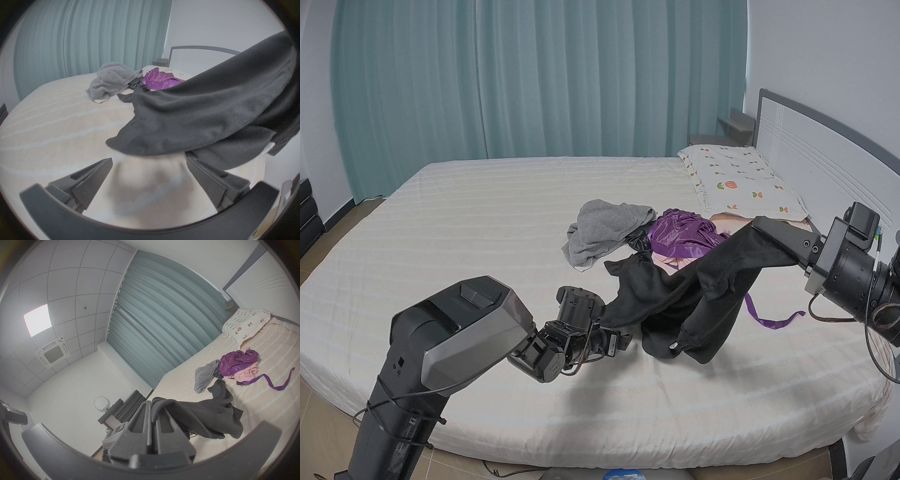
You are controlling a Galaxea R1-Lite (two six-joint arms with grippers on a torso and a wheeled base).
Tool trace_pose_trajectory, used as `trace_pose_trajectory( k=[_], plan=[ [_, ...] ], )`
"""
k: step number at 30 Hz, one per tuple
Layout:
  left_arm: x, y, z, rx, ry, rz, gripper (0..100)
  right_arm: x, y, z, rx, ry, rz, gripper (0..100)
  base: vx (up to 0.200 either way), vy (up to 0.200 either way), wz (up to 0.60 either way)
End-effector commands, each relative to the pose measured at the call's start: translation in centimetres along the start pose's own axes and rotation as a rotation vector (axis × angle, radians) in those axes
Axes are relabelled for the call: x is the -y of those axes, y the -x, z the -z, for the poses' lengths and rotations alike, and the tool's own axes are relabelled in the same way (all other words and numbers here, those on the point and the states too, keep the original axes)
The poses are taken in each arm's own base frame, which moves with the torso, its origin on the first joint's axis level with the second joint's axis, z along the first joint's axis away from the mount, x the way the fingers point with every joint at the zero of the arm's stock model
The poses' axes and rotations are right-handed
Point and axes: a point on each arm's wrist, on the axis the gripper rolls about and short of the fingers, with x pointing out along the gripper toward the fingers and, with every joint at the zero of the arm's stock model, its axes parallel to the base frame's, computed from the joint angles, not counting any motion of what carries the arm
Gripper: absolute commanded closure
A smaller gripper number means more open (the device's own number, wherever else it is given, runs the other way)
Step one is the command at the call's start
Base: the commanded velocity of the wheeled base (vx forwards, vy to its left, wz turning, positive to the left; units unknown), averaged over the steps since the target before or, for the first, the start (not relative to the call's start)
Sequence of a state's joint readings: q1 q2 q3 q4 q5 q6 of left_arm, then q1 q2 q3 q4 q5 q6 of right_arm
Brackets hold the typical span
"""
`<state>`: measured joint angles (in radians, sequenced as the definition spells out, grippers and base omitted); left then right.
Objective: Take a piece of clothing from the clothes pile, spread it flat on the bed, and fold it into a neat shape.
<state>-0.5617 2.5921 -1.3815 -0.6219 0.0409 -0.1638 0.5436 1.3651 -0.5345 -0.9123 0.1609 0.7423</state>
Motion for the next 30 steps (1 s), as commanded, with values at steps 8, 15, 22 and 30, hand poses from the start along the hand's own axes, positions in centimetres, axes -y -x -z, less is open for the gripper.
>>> trace_pose_trajectory(
  k=[8, 15, 22, 30],
  plan=[
    [0.2, -3.1, -0.7, 0.100, 0.006, -0.050, 0, 0.1, 0.0, 0.1, -0.006, -0.001, 0.006, 100, 0.000, 0.000, 0.00],
    [0.5, -3.2, -0.7, 0.106, 0.033, -0.072, 100, 0.7, -0.3, 0.0, 0.001, -0.002, 0.031, 100, 0.000, 0.000, 0.00],
    [-0.2, -1.5, -2.3, 0.134, 0.142, -0.134, 100, 2.0, -0.6, -0.2, 0.005, -0.008, 0.081, 100, 0.000, 0.000, 0.00],
    [-1.9, 6.1, -7.4, 0.165, 0.361, -0.170, 100, 4.8, -2.7, -0.1, -0.007, -0.019, 0.174, 100, 0.000, 0.000, 0.00]
  ],
)
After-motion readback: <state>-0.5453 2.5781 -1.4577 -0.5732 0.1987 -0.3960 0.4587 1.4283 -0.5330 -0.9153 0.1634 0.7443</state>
